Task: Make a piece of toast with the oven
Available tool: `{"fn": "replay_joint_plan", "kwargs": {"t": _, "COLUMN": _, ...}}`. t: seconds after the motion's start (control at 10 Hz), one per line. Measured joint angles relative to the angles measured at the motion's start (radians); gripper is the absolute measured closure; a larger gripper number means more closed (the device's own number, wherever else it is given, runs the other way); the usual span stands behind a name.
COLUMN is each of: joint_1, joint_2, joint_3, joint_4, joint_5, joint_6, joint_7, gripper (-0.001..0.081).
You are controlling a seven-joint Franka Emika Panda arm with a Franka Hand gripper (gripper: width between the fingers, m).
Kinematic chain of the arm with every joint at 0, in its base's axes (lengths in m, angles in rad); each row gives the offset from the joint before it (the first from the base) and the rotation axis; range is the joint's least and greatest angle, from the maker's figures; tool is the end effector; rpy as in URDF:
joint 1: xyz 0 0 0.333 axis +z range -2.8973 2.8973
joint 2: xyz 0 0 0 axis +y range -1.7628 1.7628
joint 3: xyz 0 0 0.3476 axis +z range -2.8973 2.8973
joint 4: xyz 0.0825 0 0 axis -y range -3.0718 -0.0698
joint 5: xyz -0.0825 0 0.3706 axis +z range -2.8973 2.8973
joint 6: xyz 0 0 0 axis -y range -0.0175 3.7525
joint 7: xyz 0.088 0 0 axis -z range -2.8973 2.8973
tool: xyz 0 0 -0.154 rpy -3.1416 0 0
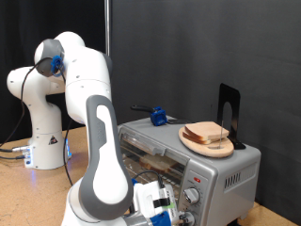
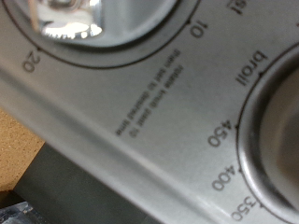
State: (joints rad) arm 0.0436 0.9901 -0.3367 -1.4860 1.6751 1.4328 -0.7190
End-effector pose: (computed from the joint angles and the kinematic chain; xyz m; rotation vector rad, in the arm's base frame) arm 0.6978 0.0168 0.1515 -1.6603 0.2438 0.0123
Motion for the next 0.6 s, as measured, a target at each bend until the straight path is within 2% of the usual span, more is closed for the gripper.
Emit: {"fn": "replay_joint_plan", "kwargs": {"t": 0.6, "joint_1": -0.004, "joint_2": -0.001, "joint_3": -0.002, "joint_4": 0.001, "joint_5": 0.013, "joint_6": 0.000, "joint_7": -0.017, "gripper": 0.0707}}
